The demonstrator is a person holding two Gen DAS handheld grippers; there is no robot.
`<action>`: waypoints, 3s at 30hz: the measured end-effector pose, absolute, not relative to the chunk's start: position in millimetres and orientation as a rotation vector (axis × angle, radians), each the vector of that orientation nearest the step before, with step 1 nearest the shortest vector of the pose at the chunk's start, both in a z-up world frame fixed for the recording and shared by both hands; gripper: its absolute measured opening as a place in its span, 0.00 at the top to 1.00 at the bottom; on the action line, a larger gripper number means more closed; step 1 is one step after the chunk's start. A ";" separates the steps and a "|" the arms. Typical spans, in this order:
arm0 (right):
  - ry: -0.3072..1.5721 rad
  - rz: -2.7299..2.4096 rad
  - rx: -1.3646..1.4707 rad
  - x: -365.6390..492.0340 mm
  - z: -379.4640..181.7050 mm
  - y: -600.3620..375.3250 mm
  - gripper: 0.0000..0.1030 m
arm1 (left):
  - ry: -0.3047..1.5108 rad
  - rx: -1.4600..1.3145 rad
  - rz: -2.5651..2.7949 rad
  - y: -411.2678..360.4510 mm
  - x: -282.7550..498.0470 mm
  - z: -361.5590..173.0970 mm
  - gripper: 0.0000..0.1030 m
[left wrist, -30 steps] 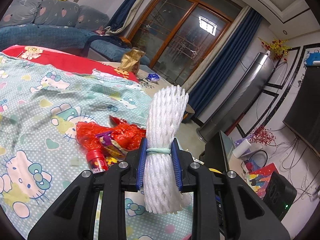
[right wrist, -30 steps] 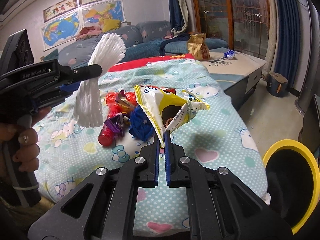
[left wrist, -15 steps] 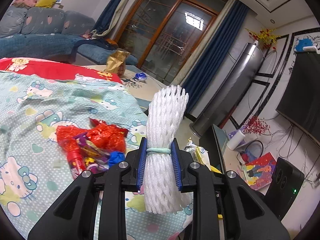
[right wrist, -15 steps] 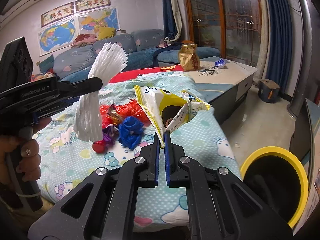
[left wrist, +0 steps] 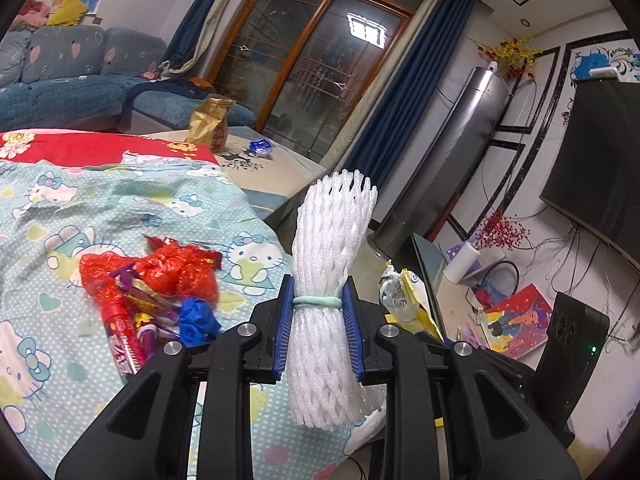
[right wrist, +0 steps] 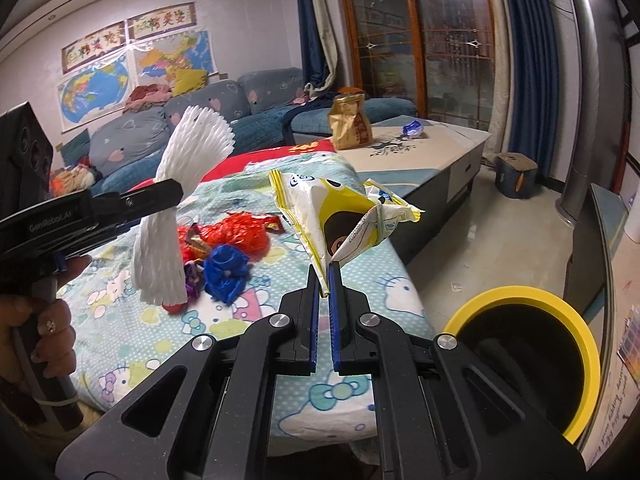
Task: Collect trash
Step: 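Carry the white foam net and yellow wrapper over the yellow bin with both tools, then open both tools to drop the net and wrapper into the yellow bin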
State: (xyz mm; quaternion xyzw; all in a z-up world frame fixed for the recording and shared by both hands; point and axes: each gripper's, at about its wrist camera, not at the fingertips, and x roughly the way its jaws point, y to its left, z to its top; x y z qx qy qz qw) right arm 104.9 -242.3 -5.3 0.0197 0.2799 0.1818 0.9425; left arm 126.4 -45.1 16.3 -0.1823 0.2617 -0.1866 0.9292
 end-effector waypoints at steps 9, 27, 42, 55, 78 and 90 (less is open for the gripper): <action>0.565 0.321 0.063 103.7 -6.9 -261.1 0.98 | 0.548 -0.341 -0.418 -64.7 126.2 15.3 0.78; 0.576 0.202 0.117 100.8 -16.5 -306.5 0.98 | 0.580 -0.262 -0.502 -113.3 129.6 9.1 0.78; 0.597 0.101 0.167 100.8 -31.0 -344.6 0.98 | 0.586 -0.192 -0.601 -167.4 130.8 -1.8 0.78; 0.614 0.041 0.227 101.1 -45.5 -375.9 0.98 | 0.614 -0.125 -0.664 -209.7 130.5 -17.0 0.78; 0.700 -0.057 0.359 106.3 -77.5 -422.9 0.98 | 0.668 -0.056 -0.703 -264.7 145.7 -50.6 0.78; 0.749 -0.106 0.400 106.3 -93.4 -437.5 0.97 | 0.713 -0.027 -0.709 -287.0 164.0 -71.6 0.77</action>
